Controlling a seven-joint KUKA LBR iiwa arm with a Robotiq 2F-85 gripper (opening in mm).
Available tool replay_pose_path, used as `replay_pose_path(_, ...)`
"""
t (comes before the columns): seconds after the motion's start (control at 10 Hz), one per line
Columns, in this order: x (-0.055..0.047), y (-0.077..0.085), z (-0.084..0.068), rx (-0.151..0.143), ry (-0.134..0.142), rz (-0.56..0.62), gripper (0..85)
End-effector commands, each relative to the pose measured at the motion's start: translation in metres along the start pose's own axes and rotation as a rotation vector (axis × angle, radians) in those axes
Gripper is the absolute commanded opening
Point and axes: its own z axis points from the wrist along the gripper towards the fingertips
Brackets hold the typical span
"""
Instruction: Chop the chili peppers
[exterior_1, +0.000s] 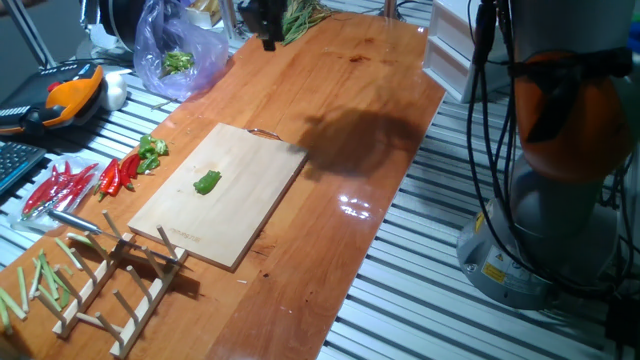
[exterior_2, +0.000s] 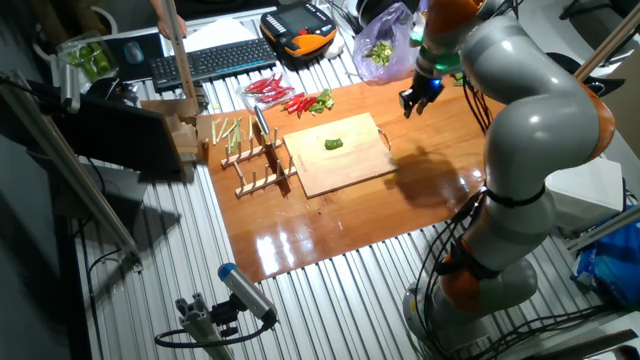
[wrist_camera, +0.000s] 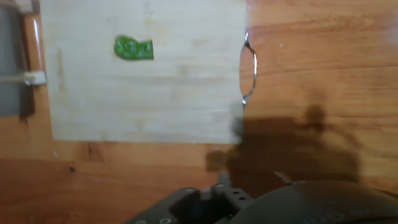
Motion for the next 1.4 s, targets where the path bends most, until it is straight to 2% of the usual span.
replay_pose_path(0.0,-0.015,0.029,-0.006,0.006,0.003,0.001,0.0)
replay_pose_path(0.2,-0.045,0.084,-0.019,0.015,0.003,0.018,0.0)
replay_pose_path(0.3,-0.061,0.117,-0.023,0.042,-0.001,0.024,0.0)
replay_pose_path(0.4,-0.071,0.140,-0.019,0.050,-0.010,0.030,0.0)
replay_pose_path(0.5,-0.078,0.159,-0.011,0.074,-0.005,0.028,0.0)
replay_pose_path(0.6,-0.081,0.173,0.002,0.077,-0.006,0.040,0.0)
replay_pose_path(0.7,-0.082,0.189,0.021,0.086,-0.009,0.054,0.0)
replay_pose_path(0.9,-0.076,0.213,0.051,0.060,-0.022,0.095,0.0)
replay_pose_path(1.0,-0.071,0.219,0.060,0.059,-0.022,0.104,0.0)
replay_pose_path(1.1,-0.071,0.221,0.064,0.048,-0.015,0.114,0.0)
replay_pose_path(1.3,-0.076,0.219,0.066,0.063,-0.019,0.131,0.0)
